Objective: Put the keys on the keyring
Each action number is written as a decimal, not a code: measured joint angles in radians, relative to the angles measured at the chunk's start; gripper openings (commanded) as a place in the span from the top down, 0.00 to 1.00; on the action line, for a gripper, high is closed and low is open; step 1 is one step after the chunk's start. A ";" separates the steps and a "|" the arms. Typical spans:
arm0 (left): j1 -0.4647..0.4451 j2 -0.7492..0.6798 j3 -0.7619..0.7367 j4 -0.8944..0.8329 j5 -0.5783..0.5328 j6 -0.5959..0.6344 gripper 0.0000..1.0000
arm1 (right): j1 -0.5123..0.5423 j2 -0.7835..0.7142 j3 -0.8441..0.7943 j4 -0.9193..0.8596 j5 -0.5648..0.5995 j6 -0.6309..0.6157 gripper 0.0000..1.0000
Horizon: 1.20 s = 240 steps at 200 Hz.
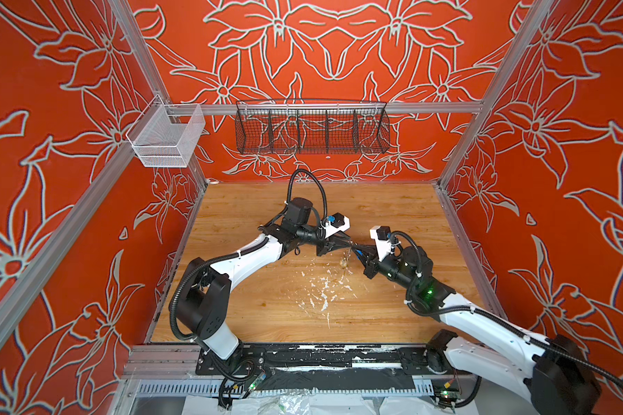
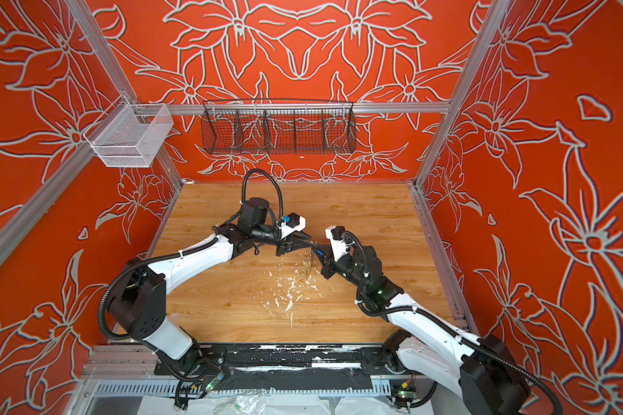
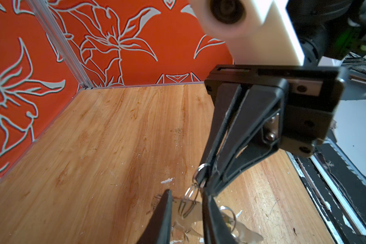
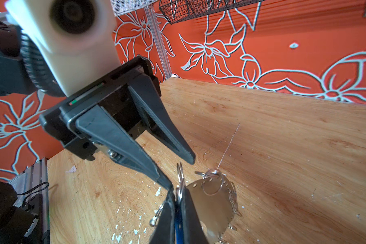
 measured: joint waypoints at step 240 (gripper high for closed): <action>0.000 0.024 0.031 -0.047 0.035 0.023 0.84 | 0.002 -0.004 0.005 0.010 0.050 0.016 1.00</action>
